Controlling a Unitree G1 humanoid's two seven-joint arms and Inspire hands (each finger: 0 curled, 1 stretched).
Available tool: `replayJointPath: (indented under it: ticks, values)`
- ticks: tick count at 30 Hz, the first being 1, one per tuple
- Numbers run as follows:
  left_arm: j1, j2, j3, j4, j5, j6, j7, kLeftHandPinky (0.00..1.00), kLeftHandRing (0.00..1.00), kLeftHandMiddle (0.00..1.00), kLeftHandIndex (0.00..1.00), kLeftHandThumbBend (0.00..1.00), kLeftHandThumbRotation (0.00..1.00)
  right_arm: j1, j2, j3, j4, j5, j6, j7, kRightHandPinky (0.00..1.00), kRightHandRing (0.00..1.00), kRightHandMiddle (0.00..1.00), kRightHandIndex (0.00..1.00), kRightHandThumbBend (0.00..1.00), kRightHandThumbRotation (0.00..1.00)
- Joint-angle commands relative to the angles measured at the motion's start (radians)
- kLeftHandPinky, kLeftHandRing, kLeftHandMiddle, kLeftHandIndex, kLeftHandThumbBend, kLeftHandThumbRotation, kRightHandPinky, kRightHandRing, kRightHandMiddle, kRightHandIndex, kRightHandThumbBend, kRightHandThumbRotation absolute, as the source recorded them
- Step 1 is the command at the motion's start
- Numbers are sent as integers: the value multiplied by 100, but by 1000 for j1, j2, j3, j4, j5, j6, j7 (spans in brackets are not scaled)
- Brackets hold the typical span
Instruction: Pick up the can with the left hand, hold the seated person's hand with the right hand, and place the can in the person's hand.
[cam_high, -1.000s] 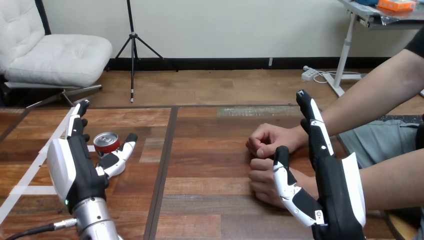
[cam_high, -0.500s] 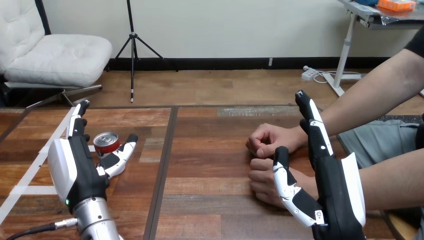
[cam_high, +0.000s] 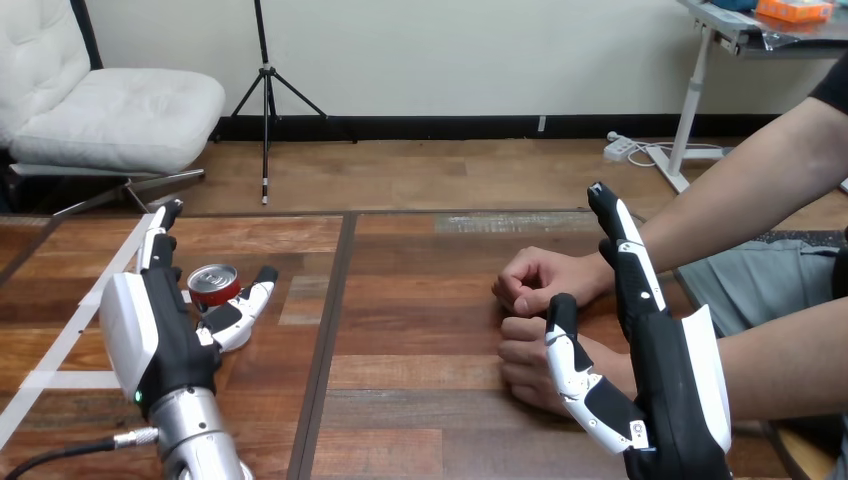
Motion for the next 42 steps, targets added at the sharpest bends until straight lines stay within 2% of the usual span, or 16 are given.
replayJointPath:
  ticks: [1, 6, 13, 25, 33, 42]
  values:
    - [-100, 31, -18, 41, 15, 9, 4, 75, 84, 88, 86, 74, 0, -48, 11, -14, -13, 8, -15, -1, 100, 99, 97, 96, 0, 0]
    - [-119, 36, -20, 75, 17, 8, 13, 75, 84, 88, 85, 74, 0, -48, 13, -14, -11, 18, -17, 1, 100, 99, 96, 96, 0, 0]
    - [-150, 42, -21, 129, 10, 10, 12, 74, 84, 88, 85, 74, 0, -46, 10, -20, -21, -5, -10, -2, 100, 99, 96, 96, 0, 0]
    - [-204, 64, -37, 230, 18, 9, 38, 74, 83, 87, 85, 74, 0, -39, 11, -26, -32, -4, -3, 3, 100, 99, 96, 95, 0, 0]
    - [-232, 78, -50, 280, 16, 6, 55, 73, 83, 88, 86, 73, 3, -38, 7, -27, -33, 8, -7, 13, 100, 98, 96, 95, 0, 0]
    - [-268, 92, -66, 344, 27, 13, 87, 72, 83, 88, 87, 72, 8, -35, 11, -32, -36, -5, 1, 10, 100, 98, 95, 95, 0, 0]
